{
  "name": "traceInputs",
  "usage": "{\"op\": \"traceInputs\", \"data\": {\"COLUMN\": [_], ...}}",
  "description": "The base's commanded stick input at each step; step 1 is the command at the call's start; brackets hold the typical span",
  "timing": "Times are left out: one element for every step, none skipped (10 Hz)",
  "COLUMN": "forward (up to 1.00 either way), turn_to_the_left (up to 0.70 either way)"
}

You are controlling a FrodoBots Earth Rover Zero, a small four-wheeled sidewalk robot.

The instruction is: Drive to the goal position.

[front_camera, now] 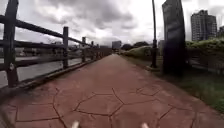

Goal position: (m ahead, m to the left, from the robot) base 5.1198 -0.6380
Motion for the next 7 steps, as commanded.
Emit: {"op": "traceInputs", "data": {"forward": [0.70,0.70,0.70,0.70,0.70,0.70,0.70], "turn_to_the_left": [0.00,0.00,0.00,0.00,0.00,0.00,0.00]}}
